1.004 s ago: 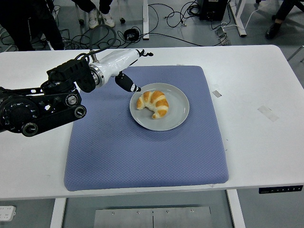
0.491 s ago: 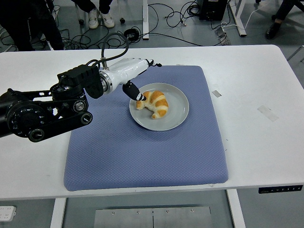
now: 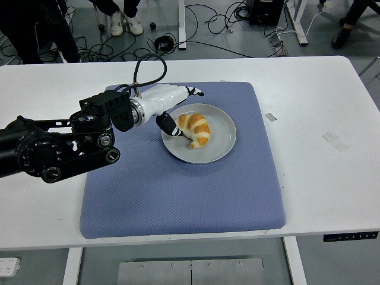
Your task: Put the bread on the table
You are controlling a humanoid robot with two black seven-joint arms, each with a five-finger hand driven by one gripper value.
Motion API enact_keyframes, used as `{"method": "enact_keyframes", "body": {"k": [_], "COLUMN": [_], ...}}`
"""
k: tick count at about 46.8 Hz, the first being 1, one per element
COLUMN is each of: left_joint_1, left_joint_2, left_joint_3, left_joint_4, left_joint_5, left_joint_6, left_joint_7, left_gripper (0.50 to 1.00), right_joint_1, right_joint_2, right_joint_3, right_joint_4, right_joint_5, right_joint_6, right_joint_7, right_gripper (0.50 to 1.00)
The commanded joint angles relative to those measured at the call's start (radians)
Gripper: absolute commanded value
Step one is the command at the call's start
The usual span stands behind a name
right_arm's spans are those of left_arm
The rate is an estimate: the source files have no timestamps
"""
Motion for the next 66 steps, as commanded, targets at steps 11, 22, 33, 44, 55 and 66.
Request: {"method": "enact_keyframes", "body": {"k": [11, 22, 33, 44, 55, 66], "left_joint_1": [0.002, 0.002, 0.003, 0.003, 0.003, 0.006], "left_joint_2": [-0.052, -0.068, -0.077, -0.084, -0.094, -0.103], "left_joint_3": [0.013, 0.015, 0.045, 0.053, 0.051, 0.053], "left_joint_4": [0.06, 0.076, 0.102, 0.114, 0.128, 0.131], "left_joint_5": [0.0, 0.0, 0.0, -0.005, -0.014, -0.014], "left_joint_6": [-0.003, -0.006, -0.008, -0.011, -0.038, -0.041], "left_joint_7": [-0.003, -0.006, -0.011, -0.012, -0.015, -0.015], "left_gripper": [0.928, 0.925, 0.922, 0.896, 0.86, 0.828], "right_joint_1": [0.0, 0.0, 0.0, 0.0, 0.0, 0.0], "right_joint_2": [0.0, 0.0, 0.0, 0.0, 0.0, 0.0], "right_joint_3": [0.0, 0.0, 0.0, 0.0, 0.0, 0.0], "right_joint_4": [0.0, 0.0, 0.0, 0.0, 0.0, 0.0], "right_joint_5": [0.0, 0.0, 0.0, 0.0, 0.0, 0.0], "right_joint_6": [0.001, 0.0, 0.0, 0.001, 0.0, 0.0], "right_joint_7": [0.0, 0.0, 0.0, 0.0, 0.0, 0.0], "right_gripper": [1.0, 1.0, 1.0, 1.0, 1.0, 1.0]}}
